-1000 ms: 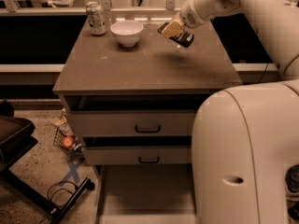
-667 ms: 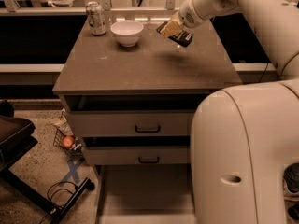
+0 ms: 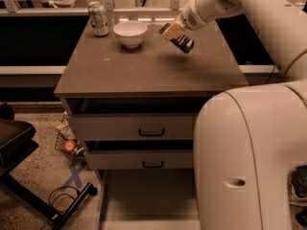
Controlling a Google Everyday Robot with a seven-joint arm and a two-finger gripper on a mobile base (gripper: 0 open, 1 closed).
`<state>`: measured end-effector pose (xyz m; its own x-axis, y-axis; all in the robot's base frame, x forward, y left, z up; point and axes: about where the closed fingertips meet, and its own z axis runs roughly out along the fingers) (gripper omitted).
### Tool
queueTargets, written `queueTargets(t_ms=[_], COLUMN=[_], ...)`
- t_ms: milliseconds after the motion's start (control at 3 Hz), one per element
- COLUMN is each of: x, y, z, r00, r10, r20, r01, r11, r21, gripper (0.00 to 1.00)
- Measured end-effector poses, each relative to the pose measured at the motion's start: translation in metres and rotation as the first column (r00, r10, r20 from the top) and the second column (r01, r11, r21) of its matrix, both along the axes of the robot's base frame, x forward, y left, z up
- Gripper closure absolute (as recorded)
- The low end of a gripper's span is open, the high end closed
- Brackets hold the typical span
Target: Pick rxbar chocolate from bottom drawer and place on counter
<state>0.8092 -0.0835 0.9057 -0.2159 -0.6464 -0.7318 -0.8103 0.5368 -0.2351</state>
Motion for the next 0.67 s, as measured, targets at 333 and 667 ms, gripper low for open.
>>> queueTargets(t_ms=[333,667], x=[0.0008,0.0008], y=[0.0037,0.0038], z=[-0.0040,-0.0041], r00=[1.0000,1.0000], r10=[0.005,0.005], r20=[-0.006,-0.006], r01=[-0.005,-0.005], r11=[1.000,1.000], r21=[0.000,0.000], gripper=[0.00,0.00])
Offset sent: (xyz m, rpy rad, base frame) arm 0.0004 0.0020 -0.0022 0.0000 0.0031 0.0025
